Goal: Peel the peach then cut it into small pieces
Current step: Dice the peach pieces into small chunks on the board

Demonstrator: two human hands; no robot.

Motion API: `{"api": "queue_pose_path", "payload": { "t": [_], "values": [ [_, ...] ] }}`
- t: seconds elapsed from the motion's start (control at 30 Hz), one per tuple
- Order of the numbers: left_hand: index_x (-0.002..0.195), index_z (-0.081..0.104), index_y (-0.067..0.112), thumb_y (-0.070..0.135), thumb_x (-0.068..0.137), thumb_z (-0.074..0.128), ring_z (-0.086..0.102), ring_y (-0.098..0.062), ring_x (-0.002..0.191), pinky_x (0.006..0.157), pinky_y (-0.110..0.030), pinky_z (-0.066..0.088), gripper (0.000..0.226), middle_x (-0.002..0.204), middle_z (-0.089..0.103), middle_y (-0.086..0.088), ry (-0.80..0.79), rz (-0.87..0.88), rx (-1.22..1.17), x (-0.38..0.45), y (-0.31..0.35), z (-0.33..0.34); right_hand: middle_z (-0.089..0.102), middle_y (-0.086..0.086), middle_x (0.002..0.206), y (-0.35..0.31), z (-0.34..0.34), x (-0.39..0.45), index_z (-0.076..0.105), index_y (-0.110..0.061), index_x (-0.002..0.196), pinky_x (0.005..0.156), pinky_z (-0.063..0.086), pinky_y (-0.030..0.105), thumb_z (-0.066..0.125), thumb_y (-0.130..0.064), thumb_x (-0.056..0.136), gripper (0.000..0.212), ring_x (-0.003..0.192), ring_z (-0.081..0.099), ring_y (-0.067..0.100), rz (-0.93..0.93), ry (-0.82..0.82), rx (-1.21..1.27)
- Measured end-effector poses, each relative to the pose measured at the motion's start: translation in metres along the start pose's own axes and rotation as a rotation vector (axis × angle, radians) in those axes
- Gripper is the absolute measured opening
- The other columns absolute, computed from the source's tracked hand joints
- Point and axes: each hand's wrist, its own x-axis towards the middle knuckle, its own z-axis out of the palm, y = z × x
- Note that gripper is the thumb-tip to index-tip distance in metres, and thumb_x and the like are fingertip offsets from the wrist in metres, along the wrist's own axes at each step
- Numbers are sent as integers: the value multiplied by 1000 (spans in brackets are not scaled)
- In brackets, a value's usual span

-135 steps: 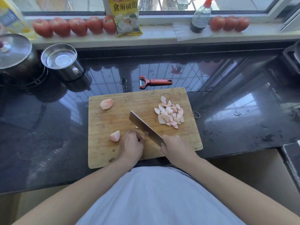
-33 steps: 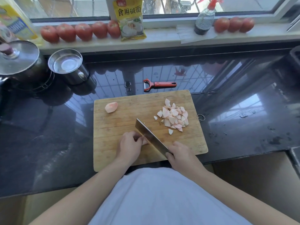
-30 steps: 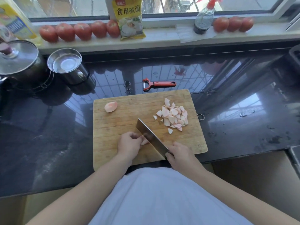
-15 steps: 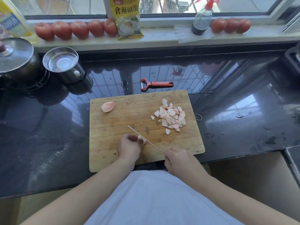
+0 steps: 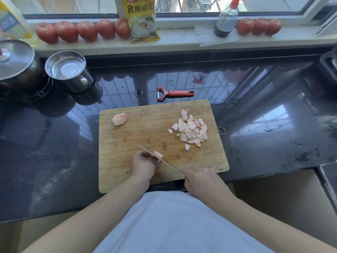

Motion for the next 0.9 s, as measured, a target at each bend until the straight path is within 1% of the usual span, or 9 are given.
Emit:
{"api": "queue_pose_path", "payload": {
  "t": [0.1,0.23,0.4,0.57,0.67,0.73,0.77,0.83,0.9],
  "values": [
    [88,82,14,9,82,77,75,-21,87,79,-35,62,10,92,80,0,15,7,3,2,-2,0,46,-3,49,0,0,0,54,-15,60,32,27,28,59,-8,66,10,34,41,24,-3,-4,-21],
    [80,84,15,0,86,68,72,-19,89,69,-25,55,22,86,80,3,18,18,-15,-1,1,0,47,-2,51,1,3,-1,55,-14,63,29,33,32,58,-9,69,8,35,42,27,7,-21,-19],
    [77,84,16,-1,87,65,74,-23,93,81,-32,62,27,84,80,5,12,12,-11,1,0,1,47,-1,52,1,3,0,53,-14,63,28,36,36,61,-8,69,12,35,42,29,16,-36,-30],
    [81,83,12,-3,85,67,74,-23,96,85,-33,63,23,88,81,2,-13,-19,-36,6,-1,0,36,-7,49,-3,-2,2,54,-17,61,33,21,26,84,-1,52,35,33,32,24,16,-124,-98],
    [87,82,14,3,77,79,76,-21,92,91,-41,62,15,88,81,3,-22,-47,-44,9,-2,0,23,-8,48,-5,2,13,51,-19,55,41,-3,21,91,-3,40,45,39,15,19,57,-182,-117],
    [91,81,16,7,71,85,76,-21,91,92,-42,62,23,88,81,4,-13,-59,-55,9,-1,0,30,-5,42,-9,6,23,51,-20,55,46,-10,22,91,-3,35,48,40,14,19,108,-175,-118],
    [92,80,17,9,68,86,76,-22,92,93,-43,61,26,88,81,4,-11,-57,-61,9,-1,0,40,-3,43,-12,6,27,53,-19,58,46,-9,22,90,-1,39,45,41,17,20,117,-181,-127],
    [91,80,18,13,64,86,76,-24,93,92,-44,61,28,88,81,4,-8,-44,-59,7,-1,1,60,4,61,-17,8,31,59,-16,73,45,1,24,81,2,63,29,49,30,24,130,-211,-90],
    [90,79,18,16,69,88,76,-23,89,89,-40,62,24,87,81,4,-2,-19,-50,5,-1,0,66,7,77,-13,13,31,61,-12,84,42,15,29,66,1,81,14,58,40,28,149,-217,-54]
  ]
}}
